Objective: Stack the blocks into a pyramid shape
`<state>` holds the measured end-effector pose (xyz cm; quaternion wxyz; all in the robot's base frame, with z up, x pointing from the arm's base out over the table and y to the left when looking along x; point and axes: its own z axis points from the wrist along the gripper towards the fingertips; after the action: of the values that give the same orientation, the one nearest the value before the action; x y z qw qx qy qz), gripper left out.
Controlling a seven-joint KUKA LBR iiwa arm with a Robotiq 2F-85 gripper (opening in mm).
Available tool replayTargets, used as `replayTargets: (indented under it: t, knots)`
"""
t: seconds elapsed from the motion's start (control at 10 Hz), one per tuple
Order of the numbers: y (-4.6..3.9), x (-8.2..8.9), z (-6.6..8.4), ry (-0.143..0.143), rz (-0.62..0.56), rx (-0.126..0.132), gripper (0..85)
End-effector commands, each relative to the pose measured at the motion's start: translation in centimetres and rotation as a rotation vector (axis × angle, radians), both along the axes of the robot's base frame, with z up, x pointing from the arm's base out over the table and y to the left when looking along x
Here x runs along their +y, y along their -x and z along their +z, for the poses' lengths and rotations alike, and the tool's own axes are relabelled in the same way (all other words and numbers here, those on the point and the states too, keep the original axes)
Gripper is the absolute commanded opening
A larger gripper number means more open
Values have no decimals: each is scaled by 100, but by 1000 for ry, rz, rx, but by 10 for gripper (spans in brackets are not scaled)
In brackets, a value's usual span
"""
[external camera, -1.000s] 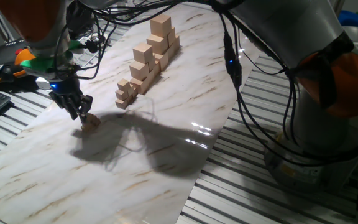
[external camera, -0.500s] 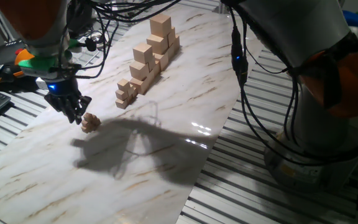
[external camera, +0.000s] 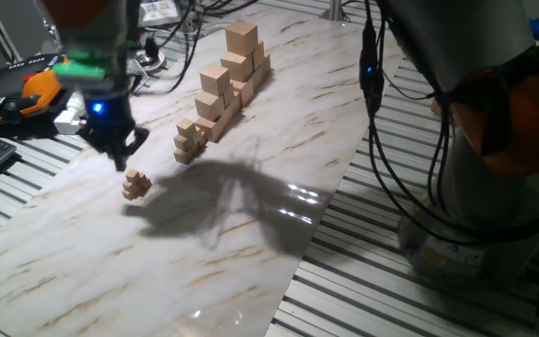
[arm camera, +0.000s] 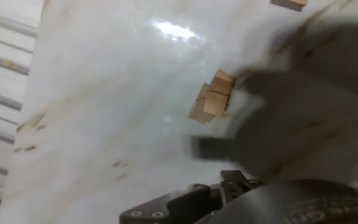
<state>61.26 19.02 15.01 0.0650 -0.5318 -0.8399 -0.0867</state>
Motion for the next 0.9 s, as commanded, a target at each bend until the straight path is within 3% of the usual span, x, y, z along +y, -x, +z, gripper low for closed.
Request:
replayTargets:
  t: [0.0, 0.1, 0.2, 0.3, 0.4, 0.5, 0.8]
  knots:
    - [68, -33, 58, 12, 689, -17, 0]
    - [131, -49, 86, 87, 798, -30, 0]
    - [185, -77, 115, 199, 926, -25, 0]
    - [217, -122, 147, 224, 995, -31, 0]
    - [233, -187, 176, 200, 1040, -42, 0]
    - [252, -238, 195, 194, 1089, -48, 0]
    - [351, -314, 240, 230, 1262, -72, 0]
